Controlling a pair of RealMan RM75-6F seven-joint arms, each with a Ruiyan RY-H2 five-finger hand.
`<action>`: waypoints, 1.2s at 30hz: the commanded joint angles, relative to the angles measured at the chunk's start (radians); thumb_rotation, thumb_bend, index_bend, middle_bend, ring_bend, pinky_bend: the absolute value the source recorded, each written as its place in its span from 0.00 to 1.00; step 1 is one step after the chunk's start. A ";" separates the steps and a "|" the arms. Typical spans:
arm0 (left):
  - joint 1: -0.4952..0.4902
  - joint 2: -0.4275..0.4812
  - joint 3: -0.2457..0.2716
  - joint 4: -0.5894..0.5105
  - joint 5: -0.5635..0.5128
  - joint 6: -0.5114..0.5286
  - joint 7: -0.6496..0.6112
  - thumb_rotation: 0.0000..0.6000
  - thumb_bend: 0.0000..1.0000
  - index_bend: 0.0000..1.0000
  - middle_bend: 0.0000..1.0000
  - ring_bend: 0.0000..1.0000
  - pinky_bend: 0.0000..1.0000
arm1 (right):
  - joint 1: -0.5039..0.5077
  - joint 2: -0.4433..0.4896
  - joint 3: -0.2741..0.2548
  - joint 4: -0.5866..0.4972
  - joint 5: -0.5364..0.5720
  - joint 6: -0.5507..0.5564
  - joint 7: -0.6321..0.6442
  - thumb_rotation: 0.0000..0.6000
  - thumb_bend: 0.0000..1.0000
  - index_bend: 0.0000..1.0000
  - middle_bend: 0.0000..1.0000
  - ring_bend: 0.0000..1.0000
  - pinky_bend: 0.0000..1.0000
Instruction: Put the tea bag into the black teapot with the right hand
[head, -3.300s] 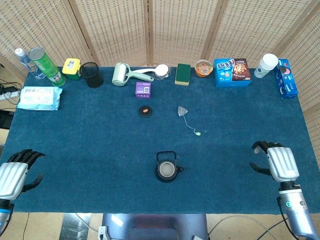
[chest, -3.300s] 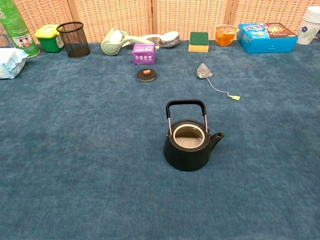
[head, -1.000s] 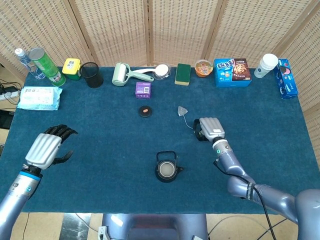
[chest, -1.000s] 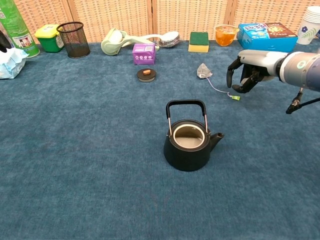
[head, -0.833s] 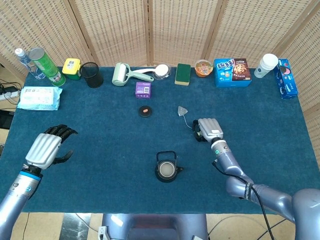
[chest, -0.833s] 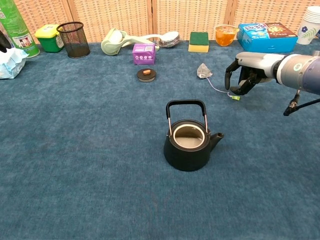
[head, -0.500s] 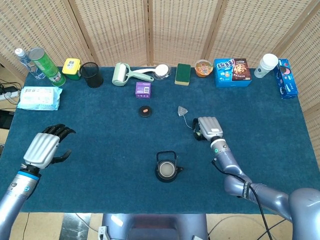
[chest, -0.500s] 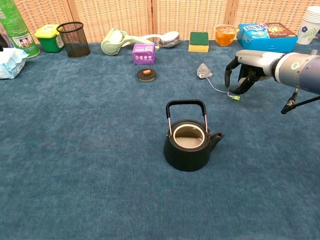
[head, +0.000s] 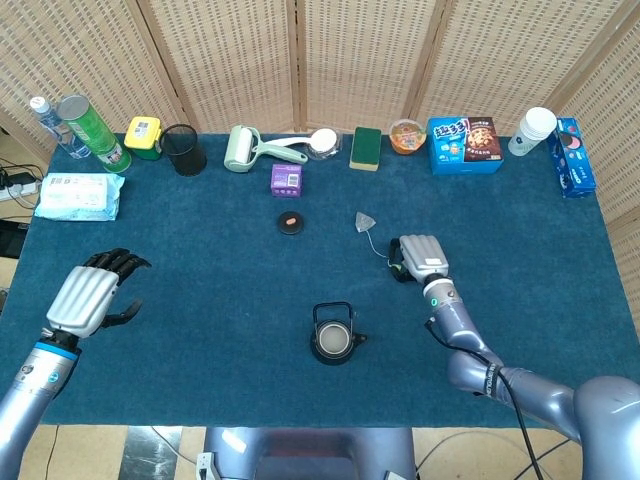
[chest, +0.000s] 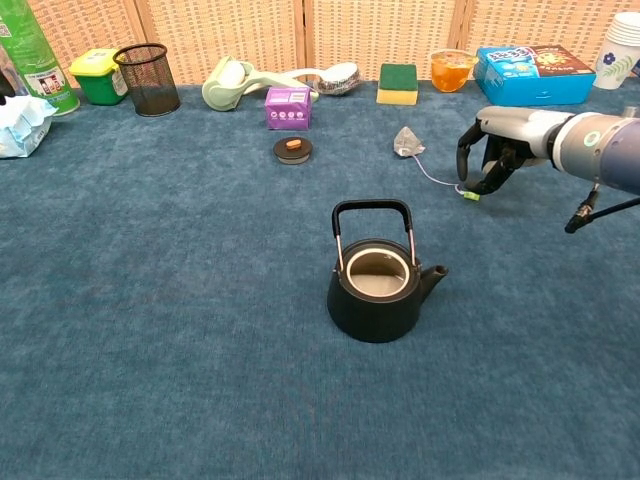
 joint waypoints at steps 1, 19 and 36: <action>0.000 0.000 0.001 0.001 0.000 0.001 0.000 1.00 0.37 0.27 0.28 0.17 0.20 | 0.001 -0.004 -0.001 0.006 0.005 0.000 -0.004 1.00 0.45 0.50 1.00 1.00 1.00; 0.002 0.001 0.008 0.007 -0.005 0.004 -0.009 1.00 0.37 0.27 0.28 0.17 0.20 | 0.006 -0.029 -0.011 0.045 0.037 -0.013 -0.031 1.00 0.45 0.52 1.00 1.00 1.00; 0.003 0.000 0.011 0.018 -0.004 0.008 -0.019 1.00 0.37 0.27 0.28 0.17 0.20 | 0.015 -0.046 -0.010 0.075 0.076 -0.021 -0.066 1.00 0.45 0.53 1.00 1.00 1.00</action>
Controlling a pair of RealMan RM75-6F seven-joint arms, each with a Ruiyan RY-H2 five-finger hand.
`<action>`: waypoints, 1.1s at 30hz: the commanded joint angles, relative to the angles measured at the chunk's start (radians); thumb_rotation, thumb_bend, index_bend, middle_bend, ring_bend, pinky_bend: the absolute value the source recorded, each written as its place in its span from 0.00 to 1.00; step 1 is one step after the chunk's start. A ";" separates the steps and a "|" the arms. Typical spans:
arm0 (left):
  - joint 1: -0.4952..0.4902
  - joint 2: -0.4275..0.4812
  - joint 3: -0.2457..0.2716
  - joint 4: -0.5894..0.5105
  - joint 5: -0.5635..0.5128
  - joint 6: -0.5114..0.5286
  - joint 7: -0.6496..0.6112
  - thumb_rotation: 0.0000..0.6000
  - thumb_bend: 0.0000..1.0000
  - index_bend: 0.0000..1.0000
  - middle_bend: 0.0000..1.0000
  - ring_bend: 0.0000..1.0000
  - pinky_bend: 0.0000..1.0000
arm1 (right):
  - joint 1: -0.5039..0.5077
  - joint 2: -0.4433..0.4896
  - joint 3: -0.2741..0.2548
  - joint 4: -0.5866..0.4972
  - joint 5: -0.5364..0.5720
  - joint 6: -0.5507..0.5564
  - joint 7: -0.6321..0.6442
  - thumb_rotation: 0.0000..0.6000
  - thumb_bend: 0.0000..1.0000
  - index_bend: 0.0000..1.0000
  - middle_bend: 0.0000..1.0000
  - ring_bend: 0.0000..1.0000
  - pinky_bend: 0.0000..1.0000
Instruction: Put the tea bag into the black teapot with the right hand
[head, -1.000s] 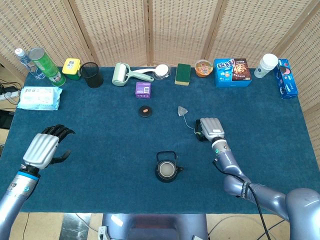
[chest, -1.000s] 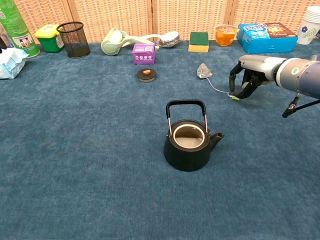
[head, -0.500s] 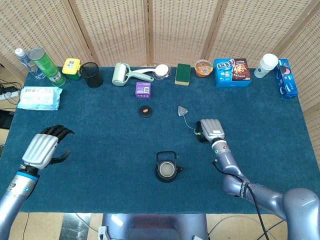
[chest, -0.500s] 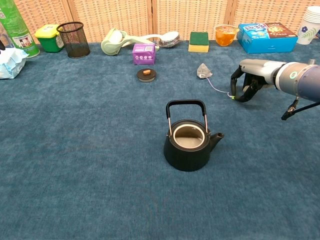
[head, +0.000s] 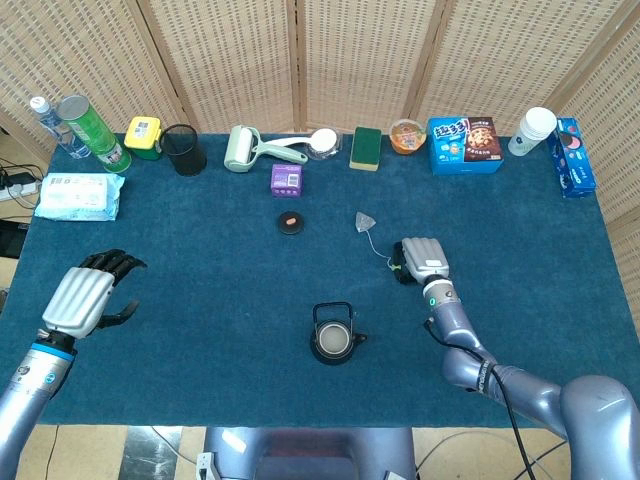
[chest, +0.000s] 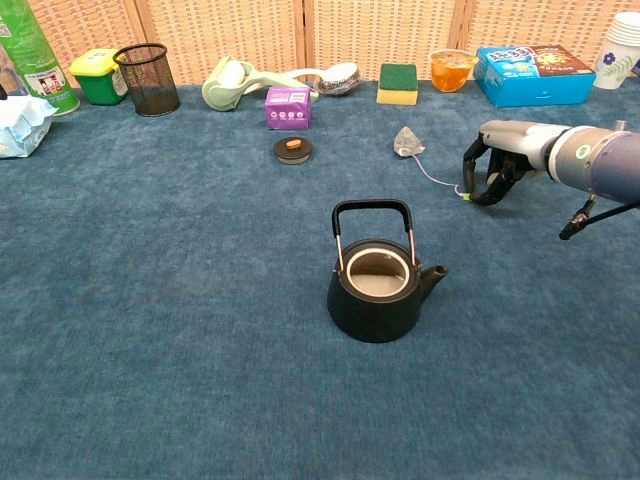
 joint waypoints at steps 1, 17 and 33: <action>0.000 -0.001 0.000 0.002 0.000 0.001 -0.003 1.00 0.37 0.27 0.28 0.17 0.20 | 0.002 -0.001 -0.001 0.002 0.010 -0.001 -0.011 1.00 0.45 0.53 1.00 1.00 1.00; 0.004 -0.001 0.004 0.015 0.007 0.006 -0.022 1.00 0.37 0.27 0.28 0.17 0.20 | 0.007 0.013 -0.001 -0.033 0.033 0.006 -0.037 1.00 0.45 0.51 1.00 1.00 1.00; 0.011 0.004 0.008 0.024 0.015 0.014 -0.040 1.00 0.37 0.27 0.28 0.17 0.20 | 0.018 0.001 -0.010 -0.019 0.068 0.000 -0.066 1.00 0.45 0.50 1.00 1.00 1.00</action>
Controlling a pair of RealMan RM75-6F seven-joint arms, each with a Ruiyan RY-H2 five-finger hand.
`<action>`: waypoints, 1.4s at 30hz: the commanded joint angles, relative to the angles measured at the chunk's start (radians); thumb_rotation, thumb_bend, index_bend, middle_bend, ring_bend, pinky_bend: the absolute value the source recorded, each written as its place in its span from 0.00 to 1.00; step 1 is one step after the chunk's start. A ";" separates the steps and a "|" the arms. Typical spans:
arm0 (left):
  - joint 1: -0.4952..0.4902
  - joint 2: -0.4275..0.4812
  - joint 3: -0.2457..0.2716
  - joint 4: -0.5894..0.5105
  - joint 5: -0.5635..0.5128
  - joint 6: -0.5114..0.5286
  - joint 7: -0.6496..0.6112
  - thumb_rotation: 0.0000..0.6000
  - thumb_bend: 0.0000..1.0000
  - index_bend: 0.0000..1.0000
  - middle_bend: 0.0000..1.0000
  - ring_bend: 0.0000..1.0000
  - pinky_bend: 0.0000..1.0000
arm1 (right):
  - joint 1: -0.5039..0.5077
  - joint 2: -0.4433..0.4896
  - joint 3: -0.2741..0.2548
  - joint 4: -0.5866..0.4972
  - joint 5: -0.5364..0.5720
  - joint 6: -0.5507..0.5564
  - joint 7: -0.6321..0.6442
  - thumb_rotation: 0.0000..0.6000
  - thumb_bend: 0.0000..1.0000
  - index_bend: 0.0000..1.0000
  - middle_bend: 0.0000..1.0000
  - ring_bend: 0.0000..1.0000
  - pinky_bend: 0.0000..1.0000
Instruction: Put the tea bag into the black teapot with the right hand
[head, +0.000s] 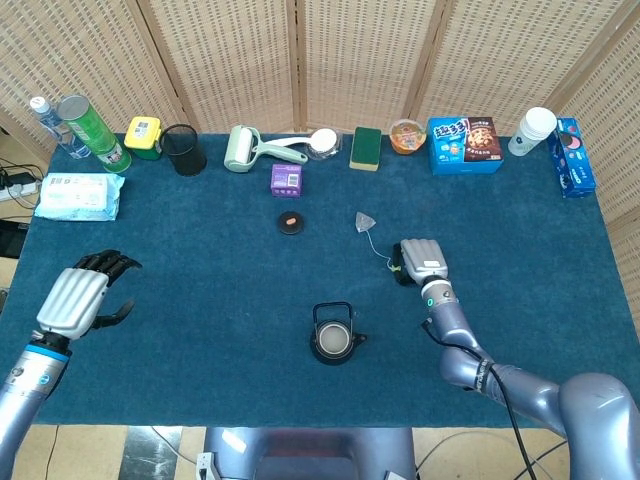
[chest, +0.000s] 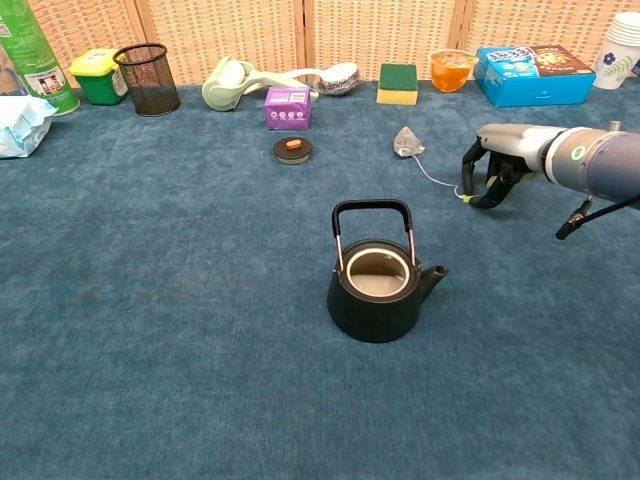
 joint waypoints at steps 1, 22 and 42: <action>0.001 0.000 0.001 0.002 0.000 0.001 -0.003 1.00 0.37 0.27 0.28 0.17 0.20 | 0.002 -0.002 0.000 0.003 0.003 -0.001 -0.002 1.00 0.45 0.50 1.00 1.00 1.00; 0.000 -0.003 -0.001 0.004 -0.001 0.000 -0.001 1.00 0.37 0.27 0.28 0.16 0.20 | 0.007 -0.023 0.001 0.042 0.022 -0.009 -0.010 1.00 0.45 0.57 1.00 1.00 1.00; 0.002 -0.003 0.000 0.003 0.001 0.005 0.001 1.00 0.37 0.27 0.28 0.16 0.20 | 0.009 -0.019 0.012 0.035 0.031 0.004 -0.014 1.00 0.48 0.63 1.00 1.00 1.00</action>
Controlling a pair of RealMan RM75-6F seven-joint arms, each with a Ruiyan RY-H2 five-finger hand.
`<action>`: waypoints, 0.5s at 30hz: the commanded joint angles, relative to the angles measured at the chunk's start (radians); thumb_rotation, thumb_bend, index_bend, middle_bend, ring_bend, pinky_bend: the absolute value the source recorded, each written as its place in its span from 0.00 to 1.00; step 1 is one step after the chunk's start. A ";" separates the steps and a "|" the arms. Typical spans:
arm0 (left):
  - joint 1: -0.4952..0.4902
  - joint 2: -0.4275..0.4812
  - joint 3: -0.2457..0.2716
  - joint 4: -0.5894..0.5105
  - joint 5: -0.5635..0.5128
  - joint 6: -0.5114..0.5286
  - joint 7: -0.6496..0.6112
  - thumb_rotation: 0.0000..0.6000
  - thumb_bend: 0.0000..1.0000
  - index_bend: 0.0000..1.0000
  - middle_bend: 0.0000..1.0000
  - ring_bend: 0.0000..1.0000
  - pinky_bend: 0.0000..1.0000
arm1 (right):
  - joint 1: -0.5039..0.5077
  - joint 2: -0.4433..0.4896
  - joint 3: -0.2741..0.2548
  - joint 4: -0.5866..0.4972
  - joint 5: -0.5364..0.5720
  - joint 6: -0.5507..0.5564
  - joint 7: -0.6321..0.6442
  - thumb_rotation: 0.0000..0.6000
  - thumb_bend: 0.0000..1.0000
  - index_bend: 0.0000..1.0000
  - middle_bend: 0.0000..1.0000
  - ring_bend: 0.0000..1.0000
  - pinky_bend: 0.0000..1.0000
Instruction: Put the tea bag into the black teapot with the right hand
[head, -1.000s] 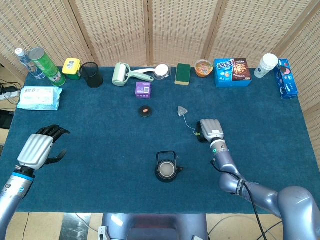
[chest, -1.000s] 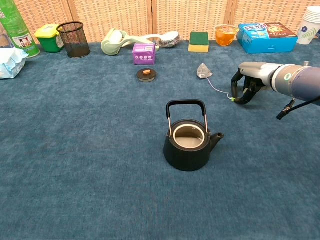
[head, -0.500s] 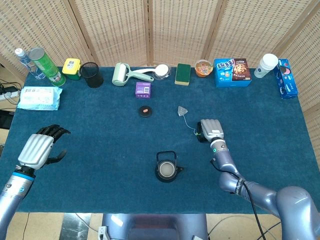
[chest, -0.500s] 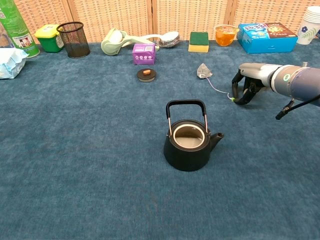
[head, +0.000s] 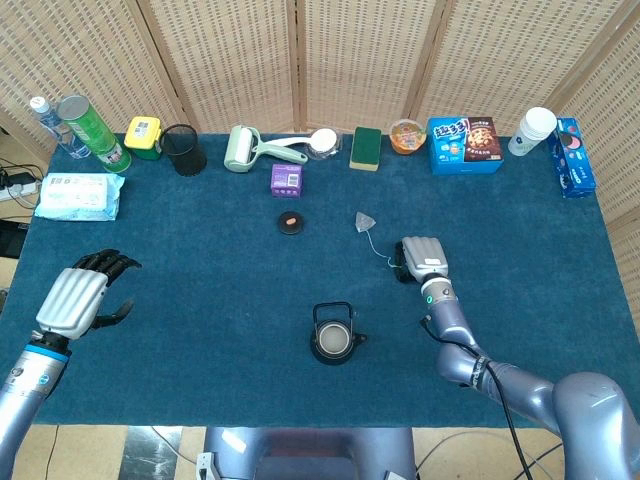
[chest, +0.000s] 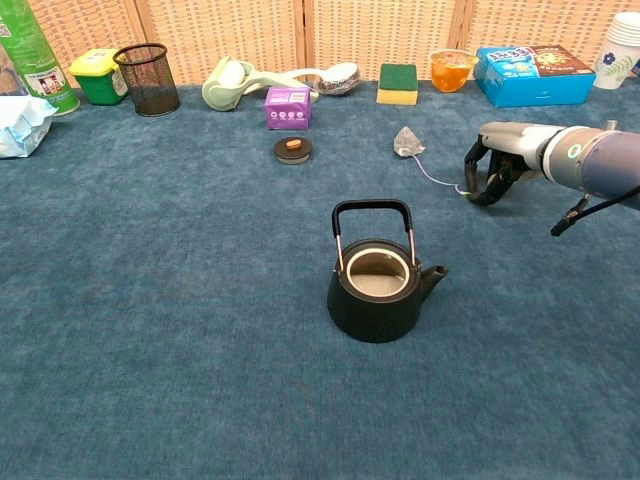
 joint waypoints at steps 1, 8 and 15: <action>0.000 0.000 0.000 0.000 0.000 0.000 0.000 1.00 0.37 0.27 0.28 0.16 0.20 | 0.000 0.000 0.000 -0.001 0.000 0.001 0.000 1.00 0.48 0.63 1.00 1.00 1.00; 0.002 0.003 0.000 -0.001 0.000 0.002 -0.001 1.00 0.37 0.27 0.28 0.16 0.20 | -0.004 0.011 0.007 -0.018 -0.009 0.011 0.009 1.00 0.49 0.65 1.00 1.00 1.00; 0.005 0.000 -0.002 -0.002 0.008 0.014 -0.005 1.00 0.37 0.27 0.28 0.16 0.20 | -0.016 0.044 0.019 -0.074 -0.037 0.028 0.037 1.00 0.51 0.68 1.00 1.00 1.00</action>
